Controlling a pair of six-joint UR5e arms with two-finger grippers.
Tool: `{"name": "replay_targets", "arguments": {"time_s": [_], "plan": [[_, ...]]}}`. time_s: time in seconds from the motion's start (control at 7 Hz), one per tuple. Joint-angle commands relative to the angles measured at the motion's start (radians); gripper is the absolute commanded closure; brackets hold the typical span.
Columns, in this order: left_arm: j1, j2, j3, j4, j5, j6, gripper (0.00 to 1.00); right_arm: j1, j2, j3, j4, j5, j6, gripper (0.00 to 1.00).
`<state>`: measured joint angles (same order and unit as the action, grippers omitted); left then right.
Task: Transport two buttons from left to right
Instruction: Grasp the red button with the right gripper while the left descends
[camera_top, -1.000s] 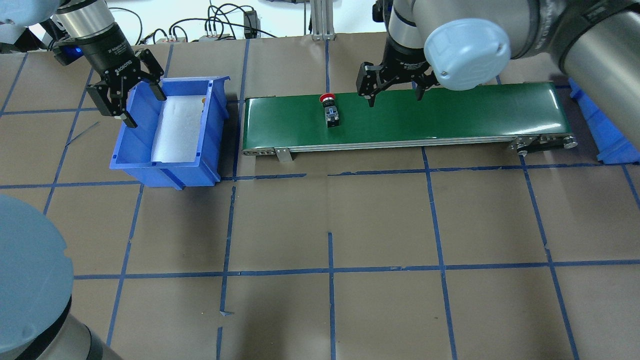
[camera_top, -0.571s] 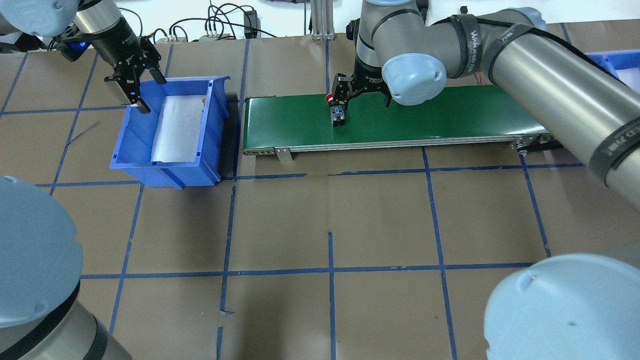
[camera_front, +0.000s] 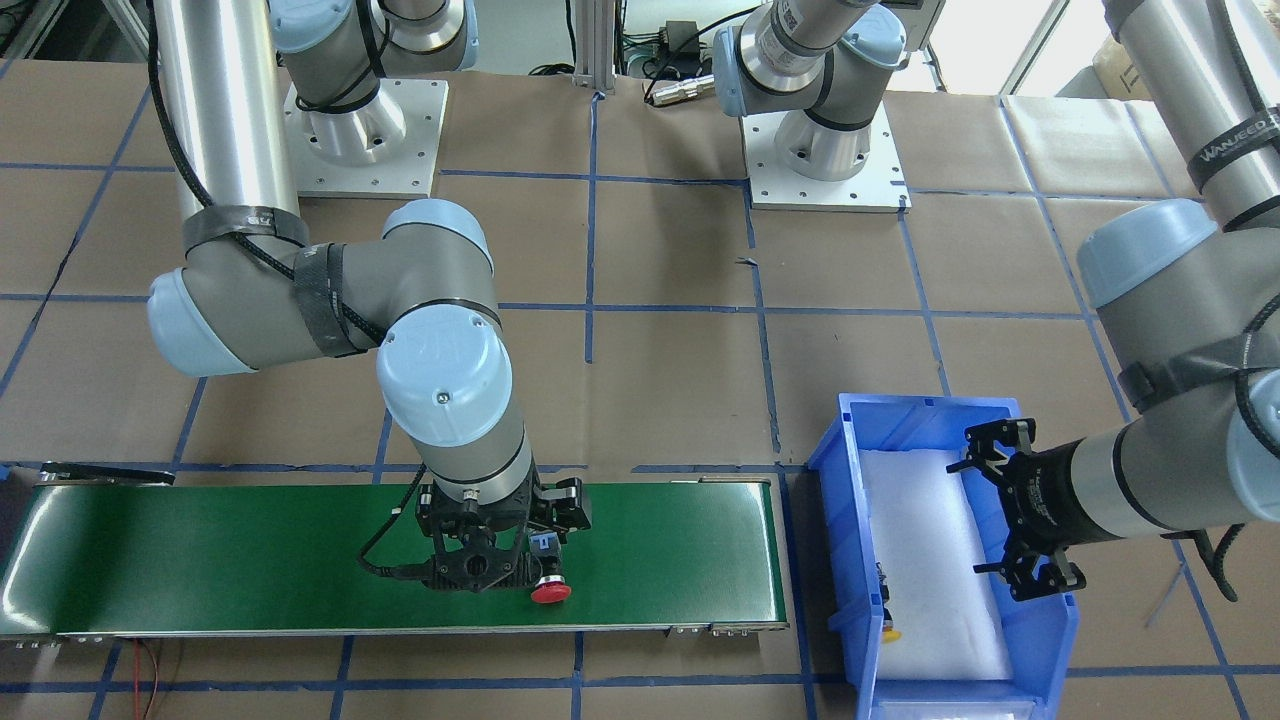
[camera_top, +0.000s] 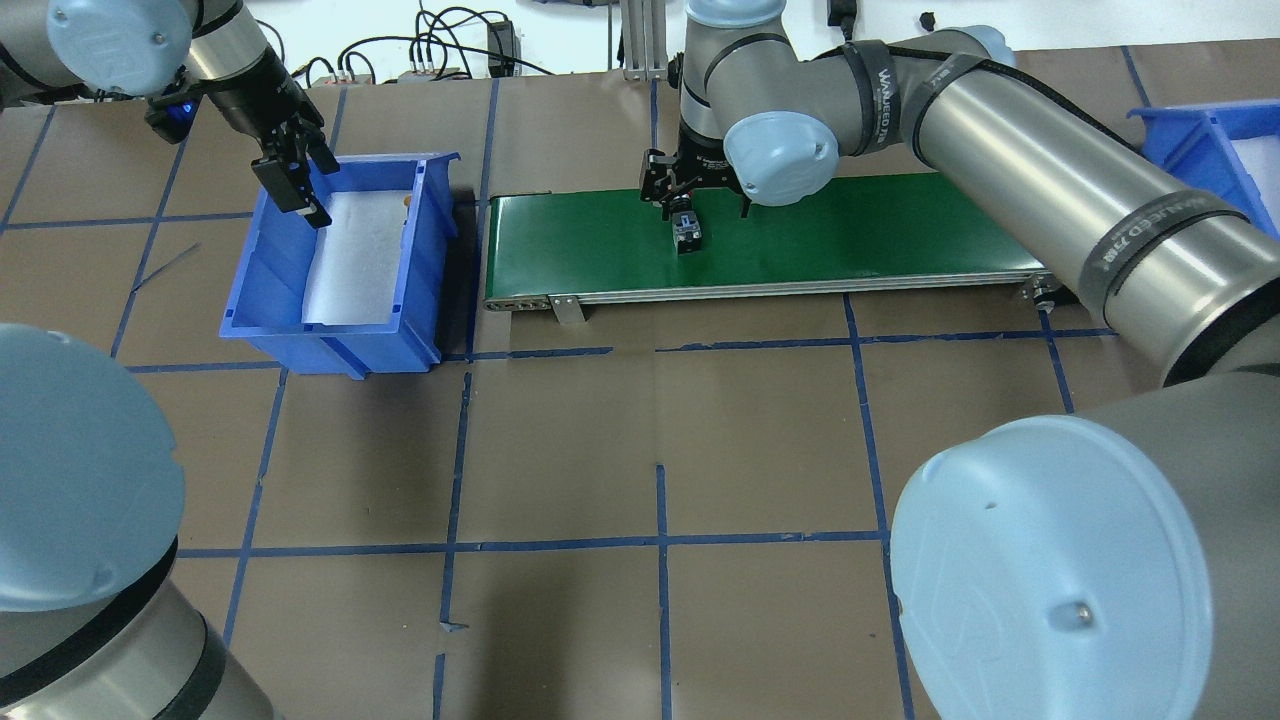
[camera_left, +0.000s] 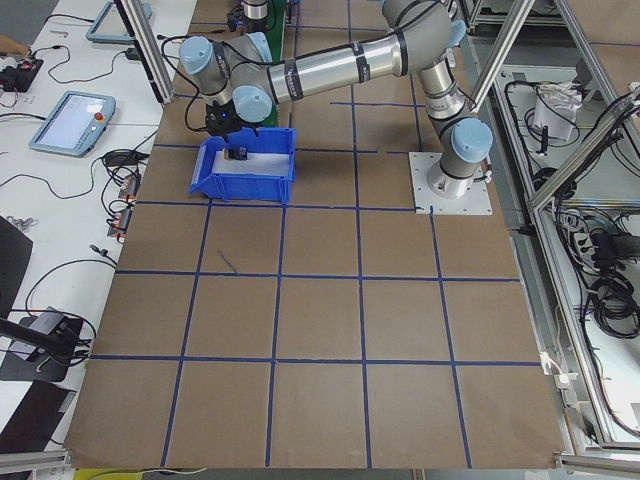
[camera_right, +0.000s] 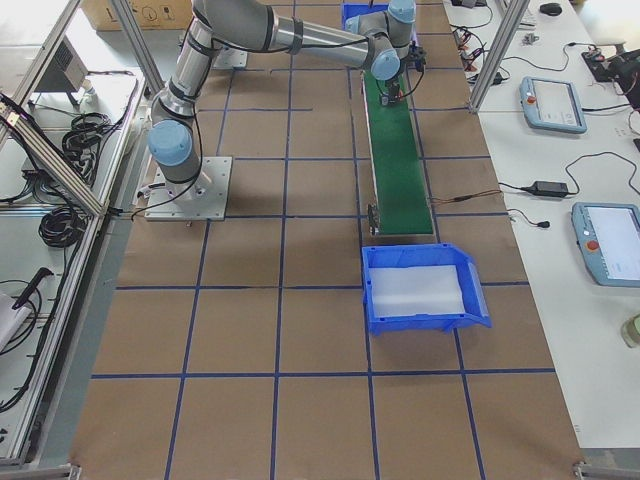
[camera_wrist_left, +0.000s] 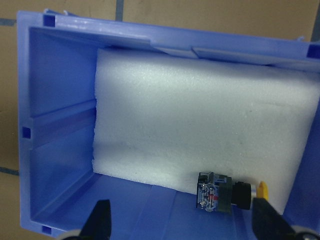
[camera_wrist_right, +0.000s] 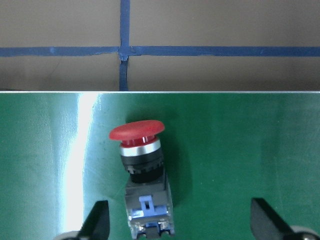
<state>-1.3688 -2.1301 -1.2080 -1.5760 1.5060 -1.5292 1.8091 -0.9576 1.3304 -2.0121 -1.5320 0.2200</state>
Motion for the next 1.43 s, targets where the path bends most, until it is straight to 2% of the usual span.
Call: {"name": "replay_targets", "arguments": {"time_s": [0.0, 0.14, 0.29, 0.43, 0.57, 0.86, 1.0, 1.29], "plan": [[-0.024, -0.027, 0.002, 0.004, 0.002, -0.04, 0.0, 0.001, 0.022, 0.001, 0.006, -0.002, -0.001, 0.02], [-0.027, -0.046, 0.008, 0.007, 0.005, -0.149, 0.0, 0.001, 0.023, 0.001, 0.004, -0.002, -0.001, 0.07], [-0.029, -0.054, 0.007, 0.067, 0.003, -0.123, 0.0, 0.001, 0.025, 0.001, 0.01, -0.002, -0.001, 0.34], [-0.029, -0.059, 0.007, 0.095, 0.009, -0.018, 0.0, -0.001, 0.025, 0.001, 0.015, -0.004, -0.004, 0.77], [-0.029, -0.073, 0.007, 0.147, 0.005, 0.0, 0.0, -0.001, 0.025, 0.001, 0.016, -0.004, -0.004, 0.92], [-0.03, -0.085, -0.001, 0.212, 0.0, 0.071, 0.0, -0.019, 0.023, -0.002, 0.019, -0.005, -0.028, 0.93], [-0.03, -0.094, -0.001, 0.227, -0.003, 0.095, 0.0, -0.034, 0.011, -0.007, 0.035, -0.011, -0.103, 0.93], [-0.047, -0.102, -0.011, 0.246, -0.003, 0.098, 0.0, -0.129, -0.035, -0.004, 0.108, -0.023, -0.218, 0.92]]}}
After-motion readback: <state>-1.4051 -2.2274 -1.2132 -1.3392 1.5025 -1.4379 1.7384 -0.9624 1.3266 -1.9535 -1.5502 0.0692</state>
